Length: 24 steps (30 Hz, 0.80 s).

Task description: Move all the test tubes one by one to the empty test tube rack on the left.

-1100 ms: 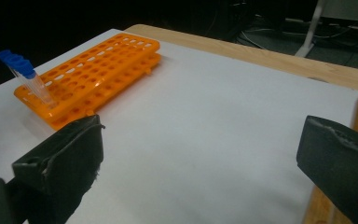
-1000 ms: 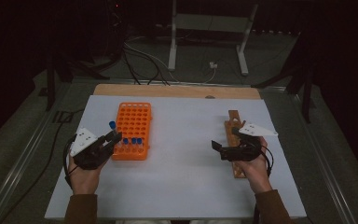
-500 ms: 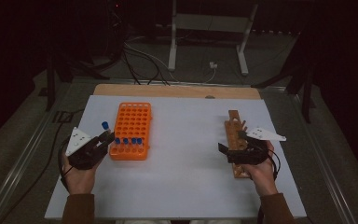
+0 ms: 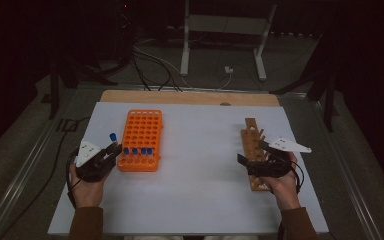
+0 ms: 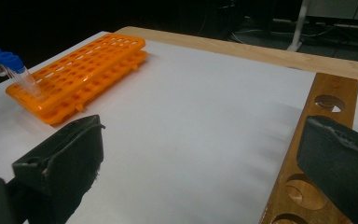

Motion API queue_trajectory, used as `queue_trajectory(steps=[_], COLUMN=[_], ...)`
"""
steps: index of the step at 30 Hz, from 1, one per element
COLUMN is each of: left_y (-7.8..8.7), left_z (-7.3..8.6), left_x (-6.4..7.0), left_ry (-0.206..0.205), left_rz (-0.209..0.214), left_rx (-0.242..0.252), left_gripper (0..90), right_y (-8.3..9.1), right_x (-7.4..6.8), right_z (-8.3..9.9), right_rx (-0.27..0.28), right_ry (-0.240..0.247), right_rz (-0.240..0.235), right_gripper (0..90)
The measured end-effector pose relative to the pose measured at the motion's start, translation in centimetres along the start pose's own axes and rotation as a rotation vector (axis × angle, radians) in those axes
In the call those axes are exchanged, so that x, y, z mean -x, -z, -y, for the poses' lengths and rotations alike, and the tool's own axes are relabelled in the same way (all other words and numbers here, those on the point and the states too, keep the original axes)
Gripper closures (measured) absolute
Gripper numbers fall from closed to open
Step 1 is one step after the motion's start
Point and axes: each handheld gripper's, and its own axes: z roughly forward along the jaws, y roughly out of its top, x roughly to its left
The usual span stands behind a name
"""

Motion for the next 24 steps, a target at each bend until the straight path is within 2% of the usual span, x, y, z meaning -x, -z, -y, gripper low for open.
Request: queue_trajectory(steps=[13,24], left_y=[-1.3,-2.3], left_z=[1.6,2.7], left_x=[-0.3,0.1], left_ry=[-0.002,-0.069], left_rz=[-0.010,-0.021], left_rx=[-0.059,-0.169], left_gripper=[77.8,78.0], right_y=[0.2,0.3], right_x=[0.2,0.2], right_z=[0.2,0.4], right_rx=[0.003,0.000], right_ry=[-0.001,0.004], right_rz=[-0.004,-0.010], right_gripper=[0.8,0.9])
